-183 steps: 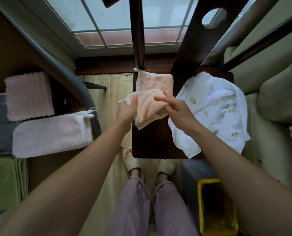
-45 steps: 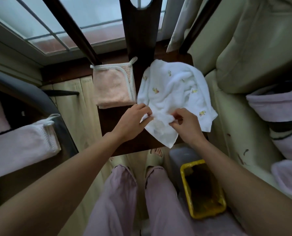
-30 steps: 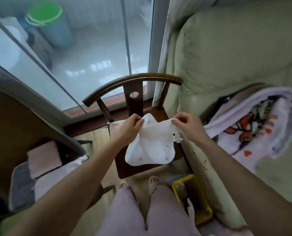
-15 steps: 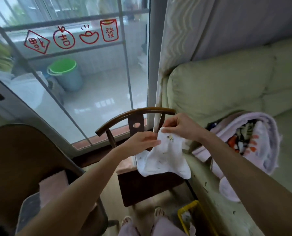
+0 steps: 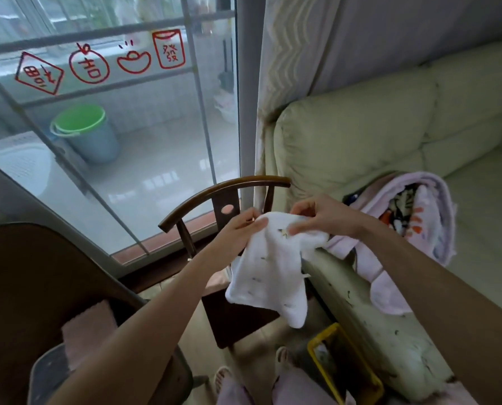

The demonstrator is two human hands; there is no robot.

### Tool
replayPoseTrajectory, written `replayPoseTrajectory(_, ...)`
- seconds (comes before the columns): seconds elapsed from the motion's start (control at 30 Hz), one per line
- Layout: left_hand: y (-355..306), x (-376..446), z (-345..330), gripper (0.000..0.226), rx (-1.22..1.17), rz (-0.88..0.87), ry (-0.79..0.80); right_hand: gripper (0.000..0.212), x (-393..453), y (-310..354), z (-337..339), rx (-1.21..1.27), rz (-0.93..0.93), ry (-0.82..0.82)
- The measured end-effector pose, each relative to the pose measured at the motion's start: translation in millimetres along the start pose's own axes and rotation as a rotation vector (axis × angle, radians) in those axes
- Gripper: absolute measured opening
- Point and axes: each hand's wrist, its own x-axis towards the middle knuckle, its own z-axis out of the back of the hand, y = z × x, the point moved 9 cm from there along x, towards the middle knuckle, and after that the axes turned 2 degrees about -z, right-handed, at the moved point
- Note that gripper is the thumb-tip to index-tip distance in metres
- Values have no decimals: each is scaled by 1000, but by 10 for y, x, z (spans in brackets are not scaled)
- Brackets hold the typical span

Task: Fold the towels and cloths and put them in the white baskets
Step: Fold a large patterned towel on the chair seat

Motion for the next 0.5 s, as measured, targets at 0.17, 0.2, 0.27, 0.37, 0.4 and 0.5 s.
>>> replayPoseTrajectory(0.17,29,-180,147,45,32,-2,-146,23,-121,-294,67,338,-53,-178)
replayPoseTrajectory(0.2,28,-210,151,52,121,-3,-147,25,-120,-288,89,399,-38,-220)
replayPoseTrajectory(0.27,-40,-240,116,37,237,-26,-154,21,-82,-186,57,459,13,-223)
replayPoseTrajectory(0.37,-287,-223,-6,14,297,-114,-214,16,-23,26,-31,378,97,-205)
replayPoseTrajectory(0.4,-382,-228,-88,16,353,-151,-215,19,-3,55,-49,381,117,-202)
replayPoseTrajectory(0.5,-514,-255,-156,22,397,-199,-315,16,21,0,-42,439,121,-185)
